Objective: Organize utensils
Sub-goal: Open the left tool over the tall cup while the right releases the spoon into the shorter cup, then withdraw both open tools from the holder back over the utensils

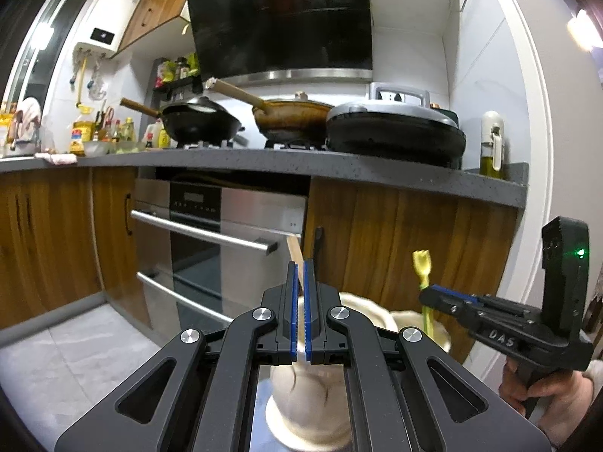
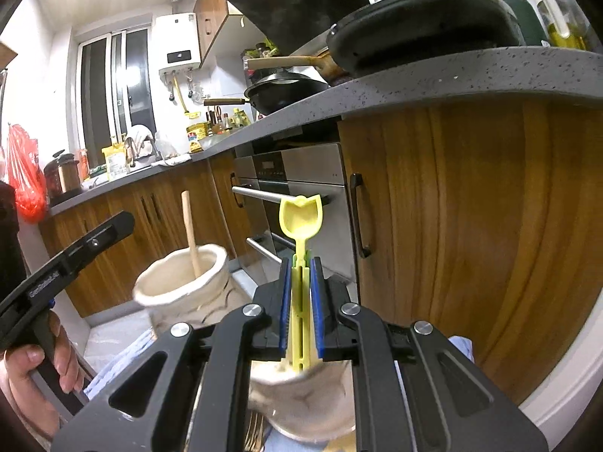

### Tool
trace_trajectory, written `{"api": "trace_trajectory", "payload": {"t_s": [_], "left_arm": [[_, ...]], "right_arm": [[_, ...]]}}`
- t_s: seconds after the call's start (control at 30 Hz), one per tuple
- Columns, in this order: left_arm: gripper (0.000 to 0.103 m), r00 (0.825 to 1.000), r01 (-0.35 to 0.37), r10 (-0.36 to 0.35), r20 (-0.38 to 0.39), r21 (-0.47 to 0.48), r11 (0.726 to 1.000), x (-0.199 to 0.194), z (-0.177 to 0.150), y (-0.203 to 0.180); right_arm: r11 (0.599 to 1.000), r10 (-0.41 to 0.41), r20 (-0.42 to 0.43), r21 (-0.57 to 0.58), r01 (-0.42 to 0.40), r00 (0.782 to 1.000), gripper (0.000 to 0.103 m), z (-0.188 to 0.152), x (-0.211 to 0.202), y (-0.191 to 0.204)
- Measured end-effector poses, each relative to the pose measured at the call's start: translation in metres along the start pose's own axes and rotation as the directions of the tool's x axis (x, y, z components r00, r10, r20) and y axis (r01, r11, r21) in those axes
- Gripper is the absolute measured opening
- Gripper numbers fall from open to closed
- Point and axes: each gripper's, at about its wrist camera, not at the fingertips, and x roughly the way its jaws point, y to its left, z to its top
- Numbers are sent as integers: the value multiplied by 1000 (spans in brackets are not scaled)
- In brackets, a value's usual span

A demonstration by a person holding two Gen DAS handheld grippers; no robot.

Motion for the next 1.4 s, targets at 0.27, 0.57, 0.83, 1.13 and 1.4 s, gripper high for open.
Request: {"api": "trace_trajectory", "payload": {"t_s": [0.27,0.57,0.83,1.13,1.4], "left_arm": [[3,997,-37,37,-63,13,999,-9,-15,4],[4,991,-73,73,-116,2,997,-15,-31,18],[20,988,-72,71,-135,-3,997,-15,-36,18],[71,987,-88,86,-133,-12,996,-26,-43,14],[96,981,-138,137,-139,1,990,-43,-54,14]], "right_arm": [[999,-5,-13,-40,5,1000,10,-11,-7,6],[999,-36,-22,-26,35,999,11,-12,-3,1],[996,-81,6,34,81,997,44,-11,-15,-8],[992,-86,-8,90,87,996,88,-19,-37,-12],[991,-105,-20,77,107,994,98,-36,-48,-2]]}}
